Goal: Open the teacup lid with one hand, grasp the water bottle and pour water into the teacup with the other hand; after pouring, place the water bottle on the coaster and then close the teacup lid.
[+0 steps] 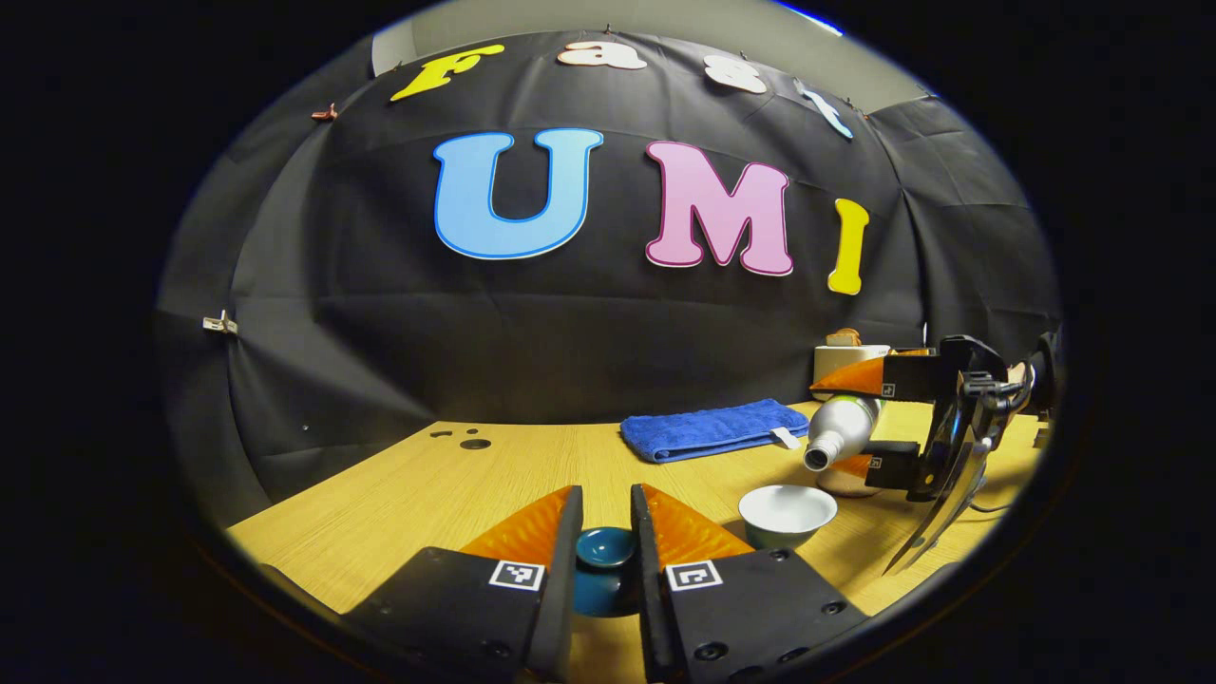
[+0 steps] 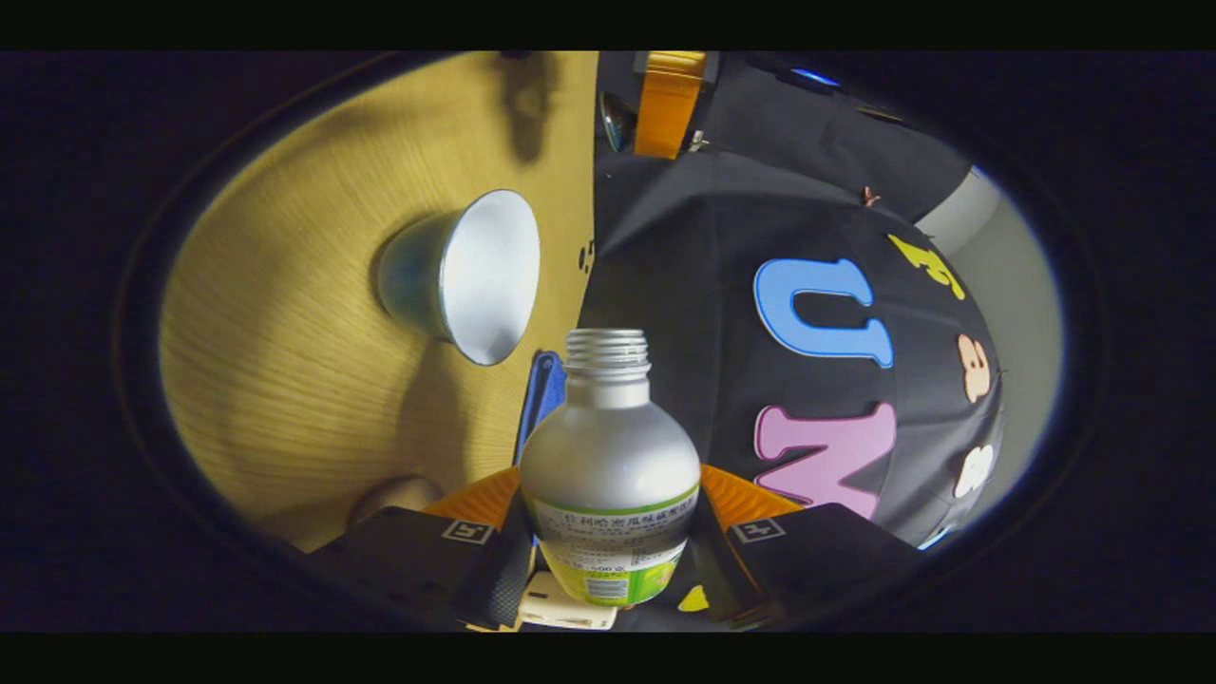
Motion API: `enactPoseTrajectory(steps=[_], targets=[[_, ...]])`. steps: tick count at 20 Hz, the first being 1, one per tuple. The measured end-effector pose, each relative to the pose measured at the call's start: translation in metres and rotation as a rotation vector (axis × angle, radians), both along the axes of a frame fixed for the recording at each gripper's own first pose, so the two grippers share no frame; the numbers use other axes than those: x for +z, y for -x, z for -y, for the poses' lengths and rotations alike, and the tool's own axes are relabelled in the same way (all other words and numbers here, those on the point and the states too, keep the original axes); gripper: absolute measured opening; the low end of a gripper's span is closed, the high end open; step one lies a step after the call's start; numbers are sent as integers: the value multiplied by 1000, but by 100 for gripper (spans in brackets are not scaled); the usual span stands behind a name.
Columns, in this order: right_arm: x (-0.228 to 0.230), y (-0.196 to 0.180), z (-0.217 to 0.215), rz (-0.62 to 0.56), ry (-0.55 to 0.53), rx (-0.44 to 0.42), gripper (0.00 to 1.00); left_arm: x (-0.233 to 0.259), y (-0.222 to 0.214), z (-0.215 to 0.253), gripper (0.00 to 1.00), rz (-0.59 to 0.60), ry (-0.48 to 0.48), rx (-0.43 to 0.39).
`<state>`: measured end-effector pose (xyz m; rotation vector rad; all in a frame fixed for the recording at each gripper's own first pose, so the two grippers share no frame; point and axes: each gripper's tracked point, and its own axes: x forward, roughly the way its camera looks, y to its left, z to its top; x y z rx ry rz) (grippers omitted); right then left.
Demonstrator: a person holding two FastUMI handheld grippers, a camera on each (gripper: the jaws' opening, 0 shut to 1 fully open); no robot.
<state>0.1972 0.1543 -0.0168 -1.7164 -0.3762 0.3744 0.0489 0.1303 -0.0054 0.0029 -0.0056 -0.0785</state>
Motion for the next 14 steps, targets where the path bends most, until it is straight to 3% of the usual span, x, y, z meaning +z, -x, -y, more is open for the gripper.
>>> enactPoseTrajectory(steps=[14], targets=[[6,-8,-1,61,126,40,75,0,0,0,35,0,0,0]])
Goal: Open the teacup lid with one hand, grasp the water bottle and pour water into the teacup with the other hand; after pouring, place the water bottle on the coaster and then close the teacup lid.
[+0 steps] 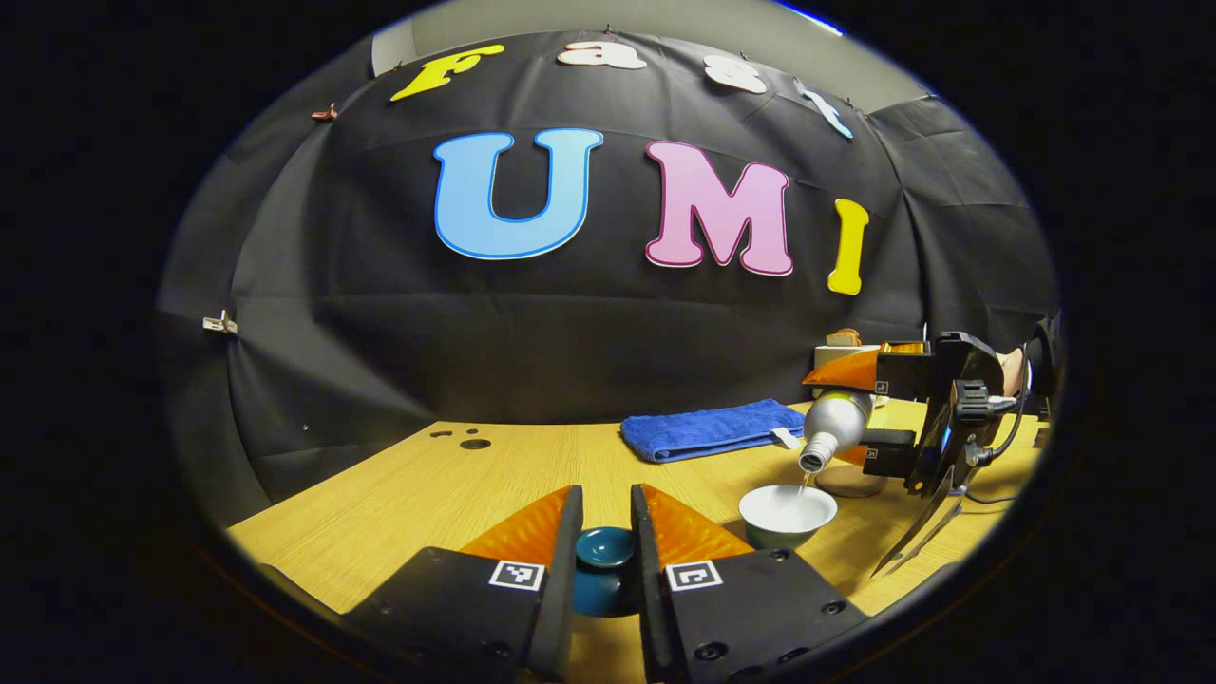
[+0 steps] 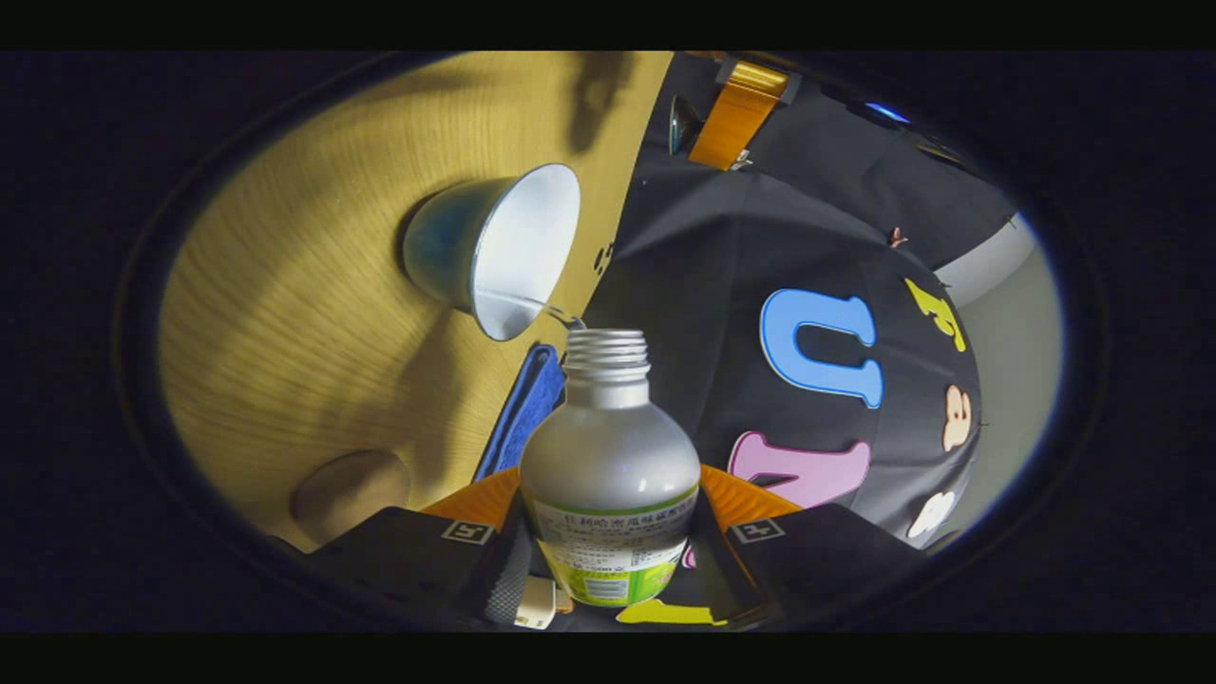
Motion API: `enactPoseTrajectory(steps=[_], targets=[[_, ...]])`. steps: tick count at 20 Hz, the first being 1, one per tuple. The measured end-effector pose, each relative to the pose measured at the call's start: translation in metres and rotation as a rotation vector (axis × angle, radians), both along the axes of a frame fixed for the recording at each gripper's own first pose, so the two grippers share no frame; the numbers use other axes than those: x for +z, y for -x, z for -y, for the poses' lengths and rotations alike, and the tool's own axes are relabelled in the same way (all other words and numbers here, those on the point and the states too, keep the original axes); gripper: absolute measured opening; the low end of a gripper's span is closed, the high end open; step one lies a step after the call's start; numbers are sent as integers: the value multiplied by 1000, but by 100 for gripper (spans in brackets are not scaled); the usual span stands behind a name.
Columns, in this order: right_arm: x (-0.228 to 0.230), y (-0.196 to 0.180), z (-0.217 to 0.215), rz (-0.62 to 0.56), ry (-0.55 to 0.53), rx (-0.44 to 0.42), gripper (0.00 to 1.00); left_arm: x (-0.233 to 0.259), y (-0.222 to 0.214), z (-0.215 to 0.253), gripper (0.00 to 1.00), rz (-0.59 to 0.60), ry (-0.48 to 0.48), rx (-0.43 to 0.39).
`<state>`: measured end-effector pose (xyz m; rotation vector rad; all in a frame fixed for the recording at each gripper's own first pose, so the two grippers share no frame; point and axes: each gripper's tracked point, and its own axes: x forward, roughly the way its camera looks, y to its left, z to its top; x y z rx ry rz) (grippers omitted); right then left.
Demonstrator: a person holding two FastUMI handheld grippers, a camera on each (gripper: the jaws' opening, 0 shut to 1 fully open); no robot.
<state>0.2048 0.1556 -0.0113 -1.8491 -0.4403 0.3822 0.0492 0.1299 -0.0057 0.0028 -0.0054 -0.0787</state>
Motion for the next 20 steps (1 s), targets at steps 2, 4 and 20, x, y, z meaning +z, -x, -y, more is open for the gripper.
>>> enactPoseTrajectory(steps=[2,4,20], targets=[[1,1,-3,13,28,13,75,0,0,0,33,0,0,0],[3,3,-5,35,63,35,75,0,0,0,32,0,0,0],[27,3,-26,160,189,118,70,1,1,1,33,-1,0,0]])
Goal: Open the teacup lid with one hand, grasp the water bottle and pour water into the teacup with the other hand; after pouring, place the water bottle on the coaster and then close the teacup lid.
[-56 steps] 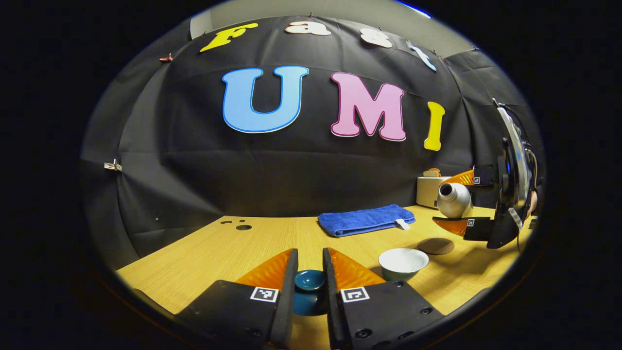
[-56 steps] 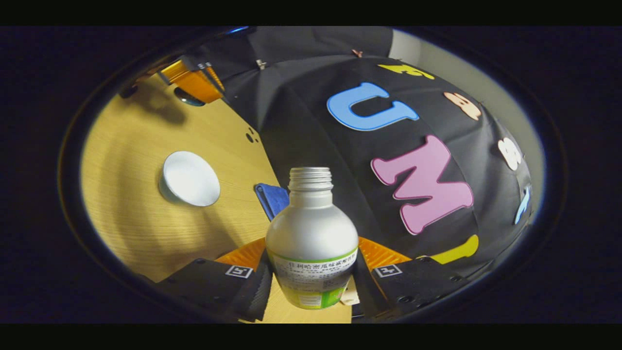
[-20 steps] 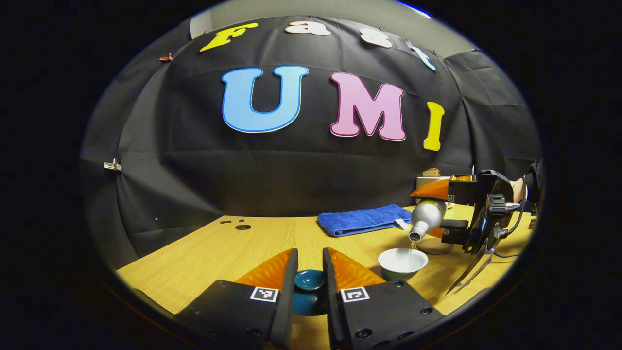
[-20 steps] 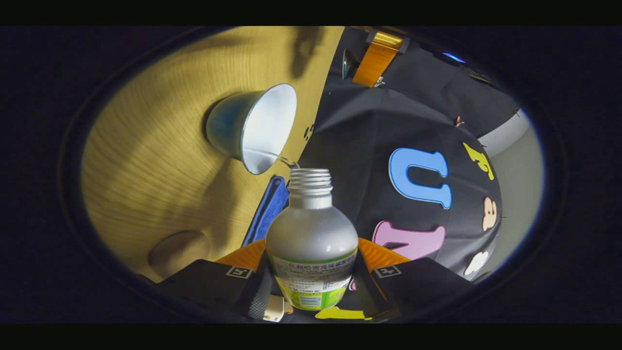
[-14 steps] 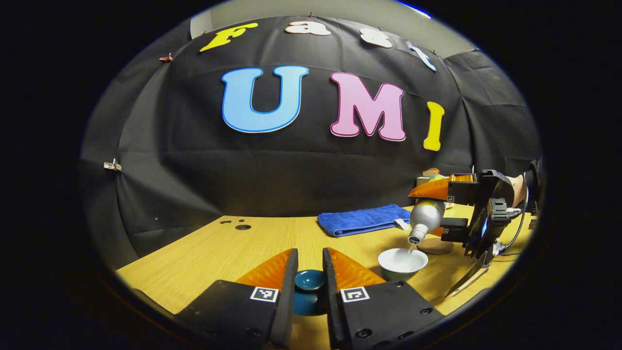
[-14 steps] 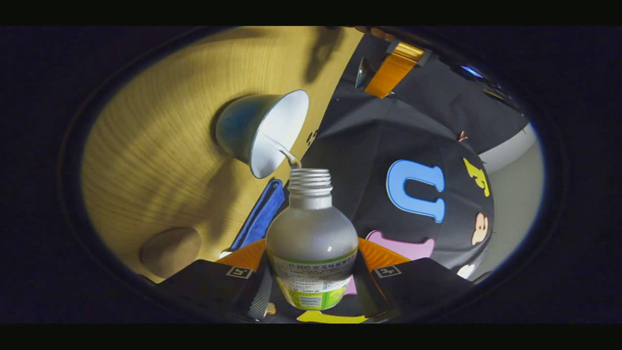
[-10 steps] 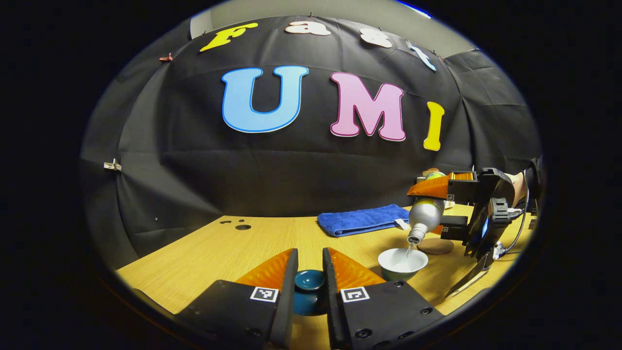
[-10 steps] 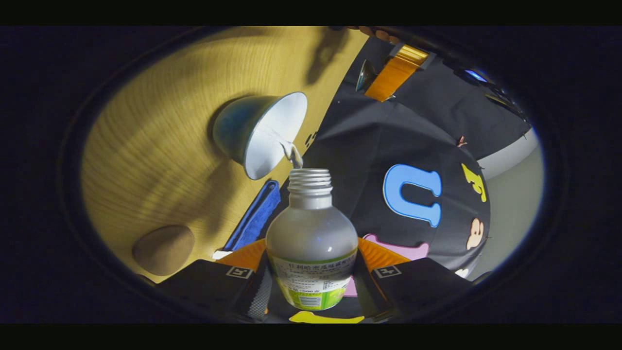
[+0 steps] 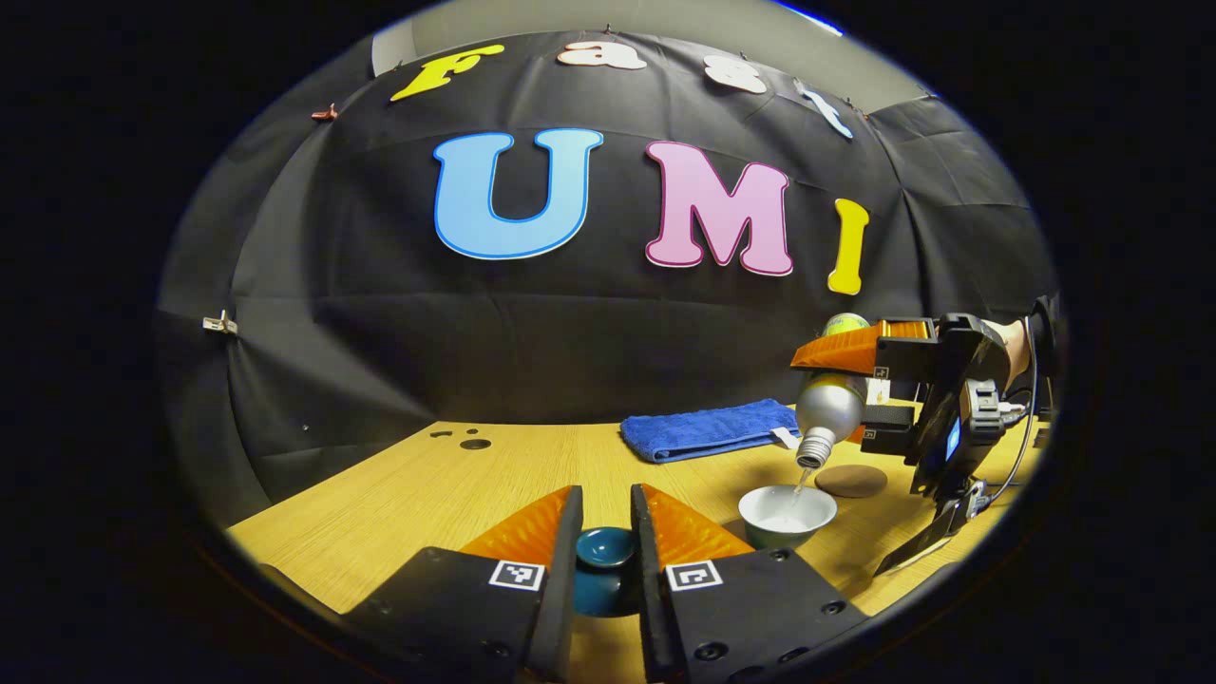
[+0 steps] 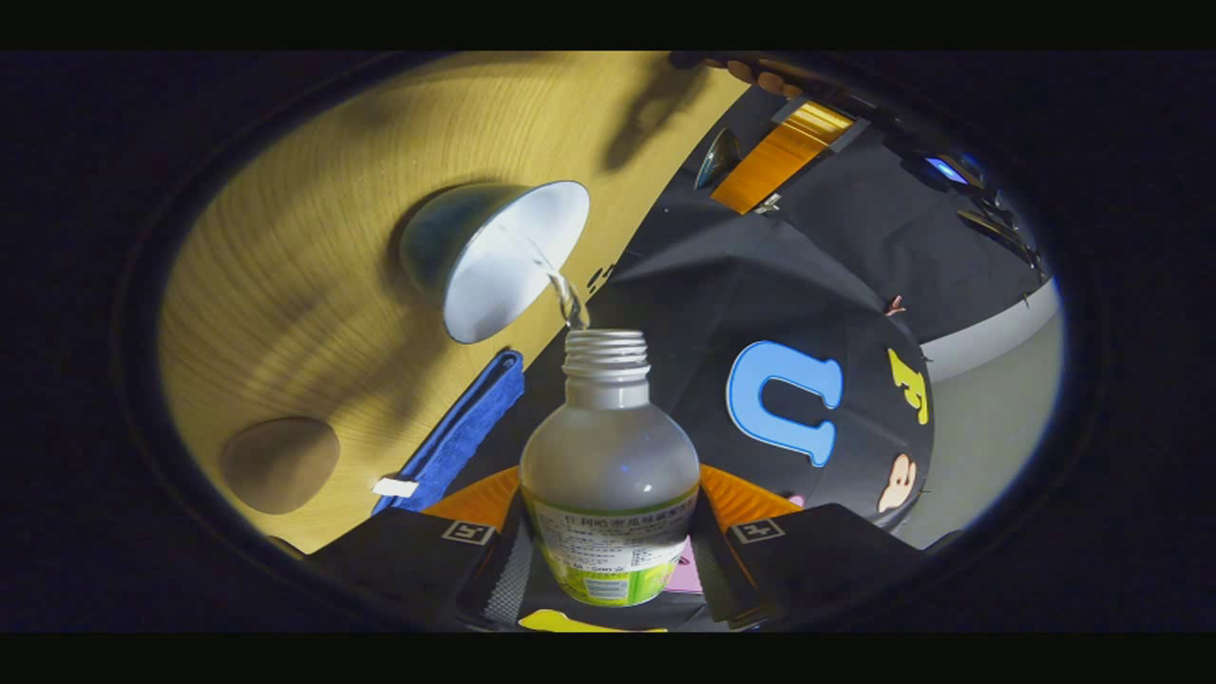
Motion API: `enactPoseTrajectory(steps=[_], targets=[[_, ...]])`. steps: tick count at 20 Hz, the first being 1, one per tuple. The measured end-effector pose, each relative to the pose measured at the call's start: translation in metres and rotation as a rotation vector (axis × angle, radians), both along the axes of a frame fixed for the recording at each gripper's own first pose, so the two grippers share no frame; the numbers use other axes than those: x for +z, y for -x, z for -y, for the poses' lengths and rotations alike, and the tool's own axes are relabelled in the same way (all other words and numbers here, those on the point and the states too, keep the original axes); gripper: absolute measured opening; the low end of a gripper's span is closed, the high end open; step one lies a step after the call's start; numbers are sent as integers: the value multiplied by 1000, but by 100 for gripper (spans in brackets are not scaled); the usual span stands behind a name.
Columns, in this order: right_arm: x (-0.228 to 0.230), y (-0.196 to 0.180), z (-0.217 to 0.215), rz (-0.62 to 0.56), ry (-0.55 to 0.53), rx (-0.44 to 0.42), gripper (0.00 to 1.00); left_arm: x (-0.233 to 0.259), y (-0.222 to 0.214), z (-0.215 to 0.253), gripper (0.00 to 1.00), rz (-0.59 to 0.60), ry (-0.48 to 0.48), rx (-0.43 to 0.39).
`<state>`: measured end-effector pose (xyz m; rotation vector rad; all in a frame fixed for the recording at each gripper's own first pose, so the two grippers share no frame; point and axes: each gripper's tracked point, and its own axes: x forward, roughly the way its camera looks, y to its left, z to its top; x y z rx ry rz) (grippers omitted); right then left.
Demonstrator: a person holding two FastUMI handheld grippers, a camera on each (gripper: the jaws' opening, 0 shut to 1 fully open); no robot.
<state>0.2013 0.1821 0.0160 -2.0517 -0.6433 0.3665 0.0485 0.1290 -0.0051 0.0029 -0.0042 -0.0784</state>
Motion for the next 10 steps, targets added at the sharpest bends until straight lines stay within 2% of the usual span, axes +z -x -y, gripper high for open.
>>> enactPoseTrajectory(steps=[1,5,8,10], targets=[[3,0,0,9,5,2,74,0,0,0,33,0,0,0],[22,2,-5,48,30,16,70,0,0,0,32,0,0,0],[29,4,-10,64,41,25,70,0,0,0,32,0,0,0],[32,3,-12,70,49,29,74,0,0,0,32,0,0,0]])
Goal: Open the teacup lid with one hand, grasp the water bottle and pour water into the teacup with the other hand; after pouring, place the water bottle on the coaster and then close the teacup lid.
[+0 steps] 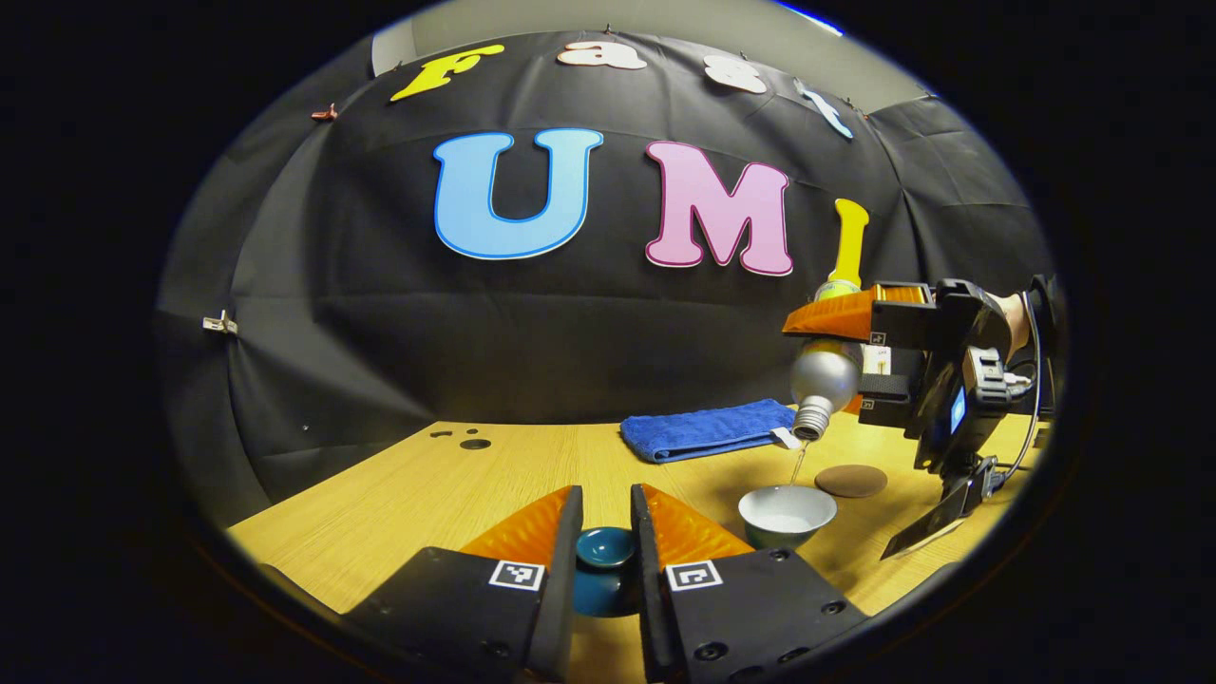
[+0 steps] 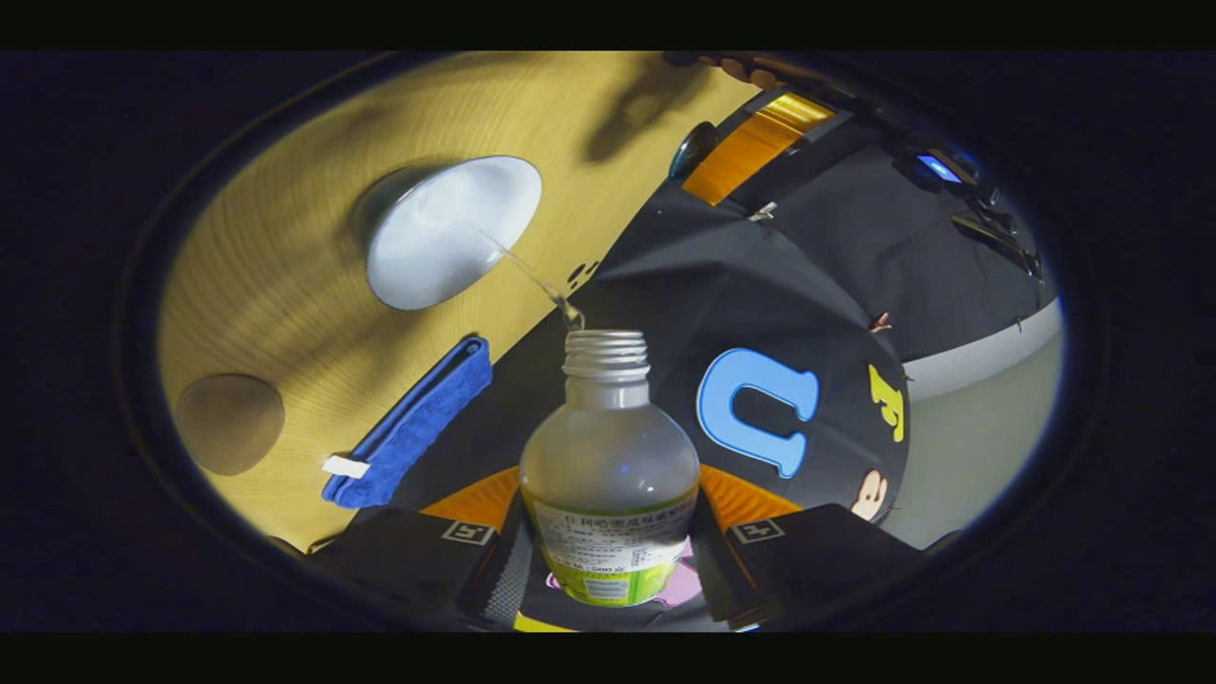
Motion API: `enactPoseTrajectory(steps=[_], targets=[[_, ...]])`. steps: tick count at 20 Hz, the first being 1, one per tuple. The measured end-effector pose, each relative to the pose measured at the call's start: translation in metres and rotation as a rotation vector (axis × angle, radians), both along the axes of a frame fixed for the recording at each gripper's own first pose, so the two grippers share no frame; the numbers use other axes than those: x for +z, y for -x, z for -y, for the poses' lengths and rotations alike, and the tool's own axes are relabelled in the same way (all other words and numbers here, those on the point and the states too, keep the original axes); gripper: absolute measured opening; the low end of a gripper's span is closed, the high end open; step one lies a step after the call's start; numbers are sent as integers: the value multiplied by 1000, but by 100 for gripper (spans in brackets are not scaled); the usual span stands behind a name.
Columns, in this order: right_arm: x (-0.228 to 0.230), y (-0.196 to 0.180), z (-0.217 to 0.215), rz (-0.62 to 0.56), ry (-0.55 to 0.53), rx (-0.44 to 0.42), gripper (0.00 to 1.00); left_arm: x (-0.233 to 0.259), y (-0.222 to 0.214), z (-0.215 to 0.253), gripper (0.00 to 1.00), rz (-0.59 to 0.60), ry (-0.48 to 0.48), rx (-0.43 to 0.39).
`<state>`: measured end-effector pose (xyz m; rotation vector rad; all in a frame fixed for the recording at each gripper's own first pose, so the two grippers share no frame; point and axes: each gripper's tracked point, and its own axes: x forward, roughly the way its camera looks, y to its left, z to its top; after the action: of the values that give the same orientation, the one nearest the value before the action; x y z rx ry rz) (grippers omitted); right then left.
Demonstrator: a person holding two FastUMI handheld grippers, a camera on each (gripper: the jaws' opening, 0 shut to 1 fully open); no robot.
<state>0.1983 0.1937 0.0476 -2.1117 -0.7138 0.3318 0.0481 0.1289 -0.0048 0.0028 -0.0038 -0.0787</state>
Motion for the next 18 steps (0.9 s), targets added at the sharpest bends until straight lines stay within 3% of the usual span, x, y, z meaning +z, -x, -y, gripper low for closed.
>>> enactPoseTrajectory(steps=[18], targets=[[-6,1,0,14,41,-5,74,0,0,0,32,0,0,0]])
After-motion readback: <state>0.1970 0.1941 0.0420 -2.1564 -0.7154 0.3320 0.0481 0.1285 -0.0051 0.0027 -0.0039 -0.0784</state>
